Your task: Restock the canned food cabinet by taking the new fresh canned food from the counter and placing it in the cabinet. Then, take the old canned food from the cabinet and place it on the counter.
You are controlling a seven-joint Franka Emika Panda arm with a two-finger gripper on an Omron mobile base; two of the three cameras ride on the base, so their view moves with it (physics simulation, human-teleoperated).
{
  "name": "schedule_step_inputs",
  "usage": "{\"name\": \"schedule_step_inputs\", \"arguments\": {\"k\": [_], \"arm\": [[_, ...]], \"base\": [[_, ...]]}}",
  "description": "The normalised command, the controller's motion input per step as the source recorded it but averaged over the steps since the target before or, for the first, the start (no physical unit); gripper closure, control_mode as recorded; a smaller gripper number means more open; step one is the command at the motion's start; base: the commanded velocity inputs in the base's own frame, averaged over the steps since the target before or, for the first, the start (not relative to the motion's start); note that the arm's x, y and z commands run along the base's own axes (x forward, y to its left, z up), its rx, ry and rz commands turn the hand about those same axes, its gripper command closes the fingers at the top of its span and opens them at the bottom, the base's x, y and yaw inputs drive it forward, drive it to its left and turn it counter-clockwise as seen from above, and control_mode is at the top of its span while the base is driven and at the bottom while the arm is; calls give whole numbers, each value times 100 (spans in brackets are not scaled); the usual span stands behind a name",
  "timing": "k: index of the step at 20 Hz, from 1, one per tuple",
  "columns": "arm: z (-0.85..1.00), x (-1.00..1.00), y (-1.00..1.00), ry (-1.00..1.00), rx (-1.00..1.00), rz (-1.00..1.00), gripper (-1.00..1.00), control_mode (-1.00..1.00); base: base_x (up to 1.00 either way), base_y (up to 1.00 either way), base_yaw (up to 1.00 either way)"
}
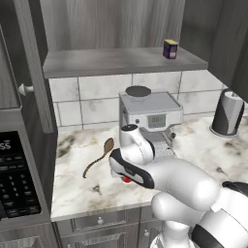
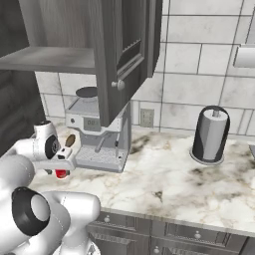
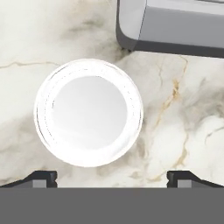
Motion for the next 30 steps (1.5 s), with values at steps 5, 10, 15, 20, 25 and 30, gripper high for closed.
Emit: {"name": "schedule_step_inputs", "arguments": {"k": [5, 10, 15, 20, 25, 30], "arm": [[-5, 18, 9, -3, 0, 0, -100, -100], [-5, 22, 1, -3, 0, 0, -100, -100], [-6, 19, 0, -3, 0, 0, -100, -100], [-10, 12, 4, -3, 0, 0, -100, -100], [-6, 1, 3, 0, 0, 0, 100, -100], [0, 0, 0, 0, 0, 0, 100, -100]], "base": [[0, 0, 0], [0, 0, 0], [0, 0, 0], [0, 0, 0], [0, 0, 0], [0, 0, 0]]}}
